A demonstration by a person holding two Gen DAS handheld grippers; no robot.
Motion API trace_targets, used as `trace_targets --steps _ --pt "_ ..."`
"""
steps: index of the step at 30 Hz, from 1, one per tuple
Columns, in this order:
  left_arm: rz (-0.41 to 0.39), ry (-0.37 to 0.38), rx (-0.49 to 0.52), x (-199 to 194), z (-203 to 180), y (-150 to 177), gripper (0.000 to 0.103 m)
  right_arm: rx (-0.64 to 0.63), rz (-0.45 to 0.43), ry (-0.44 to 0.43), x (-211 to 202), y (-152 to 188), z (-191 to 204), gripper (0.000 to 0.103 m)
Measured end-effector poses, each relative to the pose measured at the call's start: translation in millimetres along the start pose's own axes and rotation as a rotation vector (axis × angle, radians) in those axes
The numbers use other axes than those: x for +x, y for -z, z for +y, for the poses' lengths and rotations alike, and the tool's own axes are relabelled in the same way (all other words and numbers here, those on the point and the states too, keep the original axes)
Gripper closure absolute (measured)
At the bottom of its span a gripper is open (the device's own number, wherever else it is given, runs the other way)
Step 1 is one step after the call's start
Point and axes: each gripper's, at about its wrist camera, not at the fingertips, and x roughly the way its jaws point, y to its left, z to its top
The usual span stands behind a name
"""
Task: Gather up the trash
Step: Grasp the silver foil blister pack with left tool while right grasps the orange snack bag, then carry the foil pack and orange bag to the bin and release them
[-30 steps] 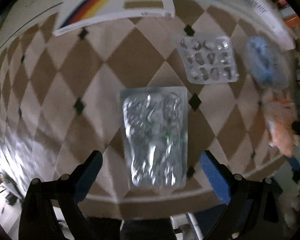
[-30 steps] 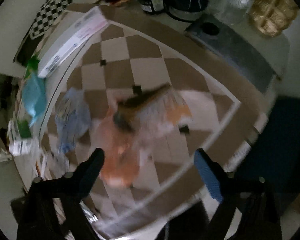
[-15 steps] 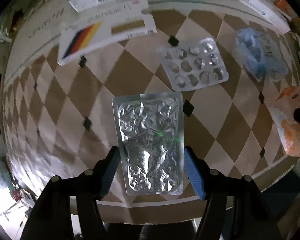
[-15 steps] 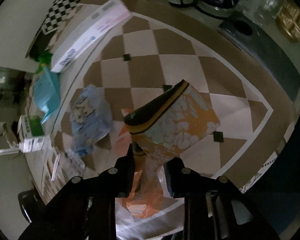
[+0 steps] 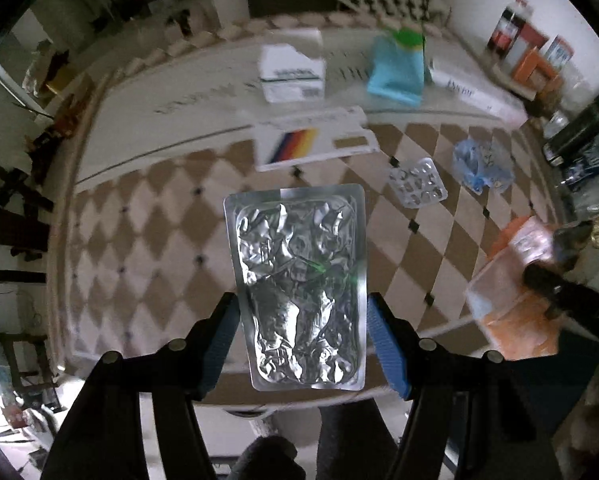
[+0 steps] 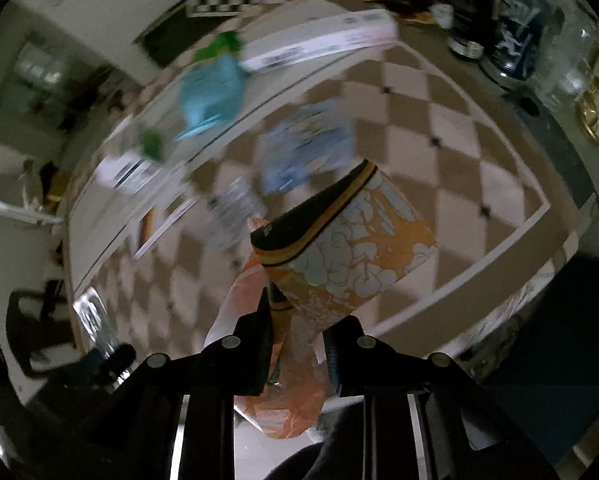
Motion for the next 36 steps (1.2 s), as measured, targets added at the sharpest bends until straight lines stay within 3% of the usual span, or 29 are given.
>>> trace_targets --steps 4,7,11,15,22,31,36 --pt "-0.062 0.020 -0.005 -30 59 44 0.041 -0.059 -0.017 -0.039 -17 60 42 0.080" --pt "-0.067 0.045 -0.012 -30 101 79 0.041 -0.089 -0.020 -0.062 -24 111 70 0.080" --pt "-0.016 0.066 -0.036 -27 144 135 0.041 -0.125 0.010 -0.072 -19 187 100 0.080" --pt "0.080 0.074 -0.064 4 176 188 0.041 -0.137 0.092 -0.065 7 256 111 0.081" --pt "0.266 0.070 -0.099 128 207 249 0.041 -0.145 0.264 0.003 114 342 97 0.080" --pt "0.418 0.130 -0.195 317 225 284 0.041 -0.158 0.408 0.037 306 390 65 0.080" --pt "0.490 0.197 -0.264 389 237 303 0.040 -0.203 0.463 0.048 403 412 62 0.080"
